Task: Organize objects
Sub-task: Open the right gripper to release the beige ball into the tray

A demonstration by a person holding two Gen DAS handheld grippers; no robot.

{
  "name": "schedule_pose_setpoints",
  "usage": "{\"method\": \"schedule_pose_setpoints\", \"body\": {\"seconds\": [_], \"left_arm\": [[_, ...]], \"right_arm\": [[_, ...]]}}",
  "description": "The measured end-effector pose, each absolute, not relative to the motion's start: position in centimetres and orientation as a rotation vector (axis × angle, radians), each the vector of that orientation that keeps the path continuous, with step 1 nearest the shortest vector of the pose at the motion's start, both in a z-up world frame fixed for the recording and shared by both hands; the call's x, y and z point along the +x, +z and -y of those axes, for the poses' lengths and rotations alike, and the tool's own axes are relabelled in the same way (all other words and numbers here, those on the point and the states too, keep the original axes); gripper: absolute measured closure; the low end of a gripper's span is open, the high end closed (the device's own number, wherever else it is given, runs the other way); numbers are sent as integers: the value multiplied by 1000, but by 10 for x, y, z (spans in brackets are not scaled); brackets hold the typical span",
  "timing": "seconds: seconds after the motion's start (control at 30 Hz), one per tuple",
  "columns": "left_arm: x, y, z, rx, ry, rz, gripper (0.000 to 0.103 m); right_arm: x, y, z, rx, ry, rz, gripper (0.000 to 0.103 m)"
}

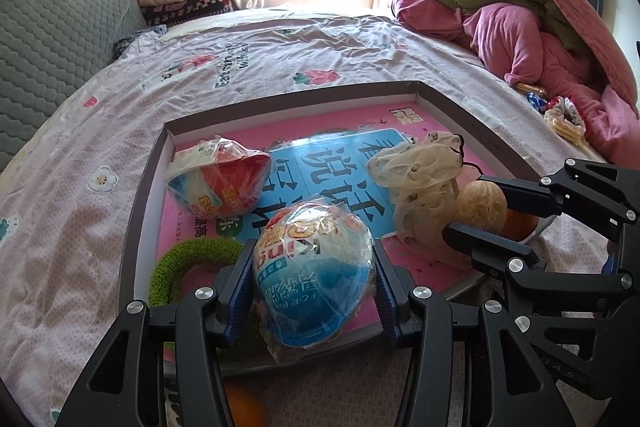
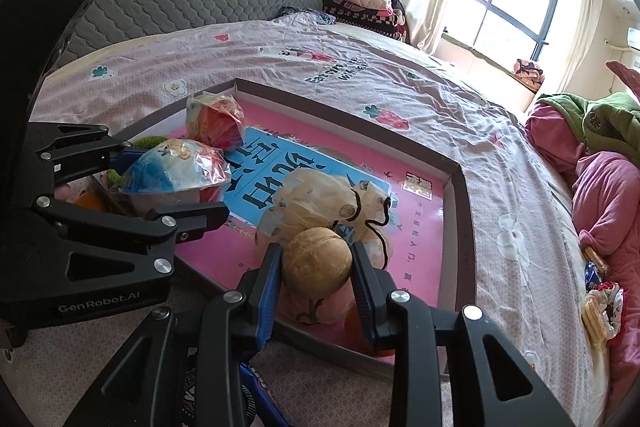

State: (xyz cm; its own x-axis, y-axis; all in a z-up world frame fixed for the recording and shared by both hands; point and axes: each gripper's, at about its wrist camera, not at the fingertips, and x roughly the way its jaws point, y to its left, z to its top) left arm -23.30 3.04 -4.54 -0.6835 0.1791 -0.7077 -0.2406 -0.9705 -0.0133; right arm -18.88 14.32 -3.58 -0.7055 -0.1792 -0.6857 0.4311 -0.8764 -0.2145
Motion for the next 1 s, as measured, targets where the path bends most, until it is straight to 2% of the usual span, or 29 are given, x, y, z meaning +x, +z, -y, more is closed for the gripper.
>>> {"method": "schedule_pose_setpoints", "body": {"seconds": [0.57, 1.0], "left_arm": [[-232, -46, -29, -1155, 2682, -120, 49], [-233, -46, -30, -1143, 2692, -113, 49]], "right_arm": [[-193, -35, -151, 1020, -2557, -424, 69], [-192, -33, -155, 1022, -2554, -388, 64]]}}
